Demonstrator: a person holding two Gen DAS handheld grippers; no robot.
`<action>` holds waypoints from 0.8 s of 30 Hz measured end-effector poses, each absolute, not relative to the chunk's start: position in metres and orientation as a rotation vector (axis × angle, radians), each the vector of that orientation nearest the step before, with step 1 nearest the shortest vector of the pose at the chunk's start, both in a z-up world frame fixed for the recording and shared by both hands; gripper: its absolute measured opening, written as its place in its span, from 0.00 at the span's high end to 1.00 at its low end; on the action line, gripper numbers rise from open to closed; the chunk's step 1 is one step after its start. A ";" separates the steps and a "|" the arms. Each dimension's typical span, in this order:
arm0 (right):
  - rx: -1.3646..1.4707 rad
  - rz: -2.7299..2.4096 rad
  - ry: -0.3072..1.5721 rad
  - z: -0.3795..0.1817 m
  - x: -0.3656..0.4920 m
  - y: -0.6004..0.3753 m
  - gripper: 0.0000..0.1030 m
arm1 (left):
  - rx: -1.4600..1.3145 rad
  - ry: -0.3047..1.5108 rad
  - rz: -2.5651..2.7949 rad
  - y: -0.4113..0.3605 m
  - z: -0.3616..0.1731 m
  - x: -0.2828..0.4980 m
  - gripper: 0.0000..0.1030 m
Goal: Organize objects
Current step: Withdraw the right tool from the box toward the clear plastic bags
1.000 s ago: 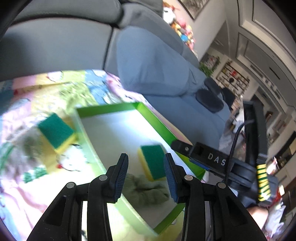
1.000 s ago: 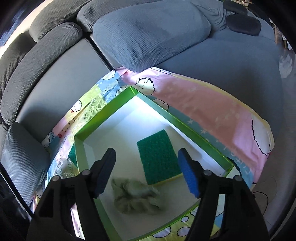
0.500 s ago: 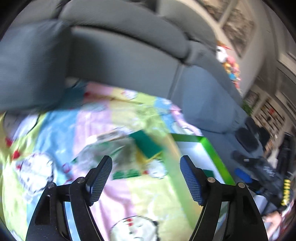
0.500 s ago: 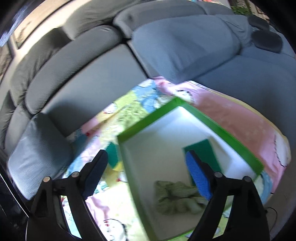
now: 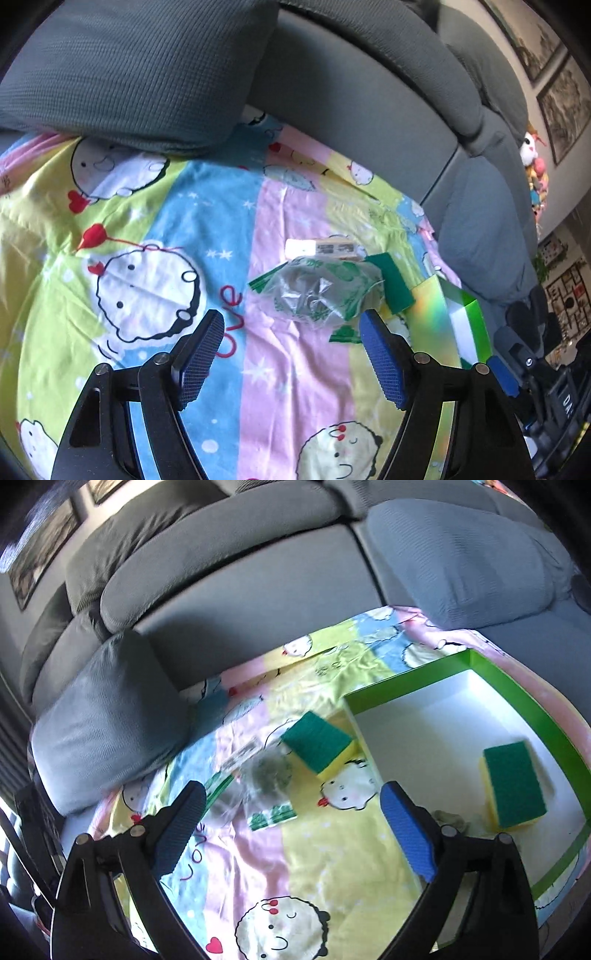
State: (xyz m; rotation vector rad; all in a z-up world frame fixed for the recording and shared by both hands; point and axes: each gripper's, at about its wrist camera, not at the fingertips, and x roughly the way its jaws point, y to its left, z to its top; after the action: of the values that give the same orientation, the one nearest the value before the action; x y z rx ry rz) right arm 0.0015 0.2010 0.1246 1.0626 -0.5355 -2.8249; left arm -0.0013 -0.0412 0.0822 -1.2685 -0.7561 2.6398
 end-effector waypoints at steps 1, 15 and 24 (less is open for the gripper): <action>1.071 -2.822 -0.507 0.122 0.000 0.194 0.08 | -1.277 -0.754 2.636 -0.042 0.081 -0.003 0.26; 1.157 -2.772 -0.447 0.104 -0.007 0.170 0.08 | -1.273 -0.887 2.525 -0.054 0.076 -0.003 0.26; 1.101 -2.745 -0.490 0.112 -0.003 0.170 0.08 | -1.251 -0.970 2.478 -0.067 0.074 -0.003 0.27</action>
State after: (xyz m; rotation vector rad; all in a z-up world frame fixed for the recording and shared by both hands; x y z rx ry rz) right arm -0.0033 0.1701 0.1121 1.1008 -0.4904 -2.7447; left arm -0.0026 -0.0665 0.0741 -1.2510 -0.9696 2.4782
